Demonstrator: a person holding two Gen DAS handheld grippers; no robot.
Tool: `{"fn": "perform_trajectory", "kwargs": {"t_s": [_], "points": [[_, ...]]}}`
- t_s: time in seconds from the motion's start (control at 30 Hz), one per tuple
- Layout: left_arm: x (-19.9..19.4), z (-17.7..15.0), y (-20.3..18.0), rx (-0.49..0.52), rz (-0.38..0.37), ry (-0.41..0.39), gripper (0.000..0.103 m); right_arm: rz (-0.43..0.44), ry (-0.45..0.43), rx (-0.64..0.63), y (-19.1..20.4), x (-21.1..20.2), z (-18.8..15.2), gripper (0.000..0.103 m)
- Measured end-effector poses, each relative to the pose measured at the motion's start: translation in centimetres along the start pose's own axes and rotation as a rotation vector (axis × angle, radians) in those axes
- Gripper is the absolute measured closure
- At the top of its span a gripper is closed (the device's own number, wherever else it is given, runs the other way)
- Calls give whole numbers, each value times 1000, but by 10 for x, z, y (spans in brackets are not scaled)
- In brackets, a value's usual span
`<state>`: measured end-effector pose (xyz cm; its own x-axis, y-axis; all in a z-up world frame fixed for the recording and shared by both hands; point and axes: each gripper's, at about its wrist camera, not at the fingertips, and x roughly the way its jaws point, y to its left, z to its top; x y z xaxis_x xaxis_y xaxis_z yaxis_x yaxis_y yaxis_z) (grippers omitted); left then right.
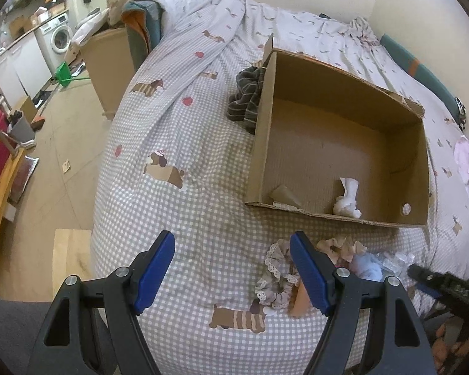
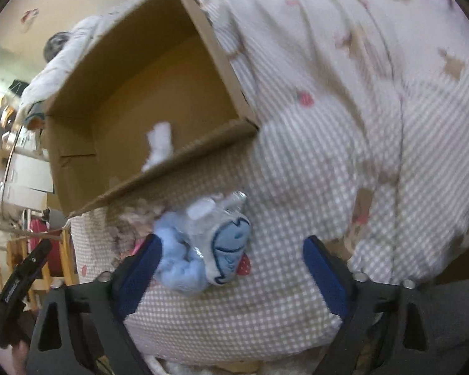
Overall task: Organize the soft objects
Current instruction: 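Grasp the blue plush toy with the right gripper while the left gripper approaches the lace cloth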
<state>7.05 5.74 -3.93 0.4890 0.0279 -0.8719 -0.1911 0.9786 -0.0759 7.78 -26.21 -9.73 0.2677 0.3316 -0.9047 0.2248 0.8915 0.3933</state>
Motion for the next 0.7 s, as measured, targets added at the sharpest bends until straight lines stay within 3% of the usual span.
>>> {"fn": "perform_trajectory", "kwargs": {"t_s": [0.3, 0.47, 0.7], "points": [[0, 1, 3, -24, -12, 10, 29, -12, 98, -36, 18, 35, 1, 16], [4, 0, 7, -52, -29, 30, 29, 65, 176, 9, 18, 49, -12, 16], [7, 0, -1, -27, -27, 34, 29, 18, 173, -59, 45, 69, -12, 11]]}}
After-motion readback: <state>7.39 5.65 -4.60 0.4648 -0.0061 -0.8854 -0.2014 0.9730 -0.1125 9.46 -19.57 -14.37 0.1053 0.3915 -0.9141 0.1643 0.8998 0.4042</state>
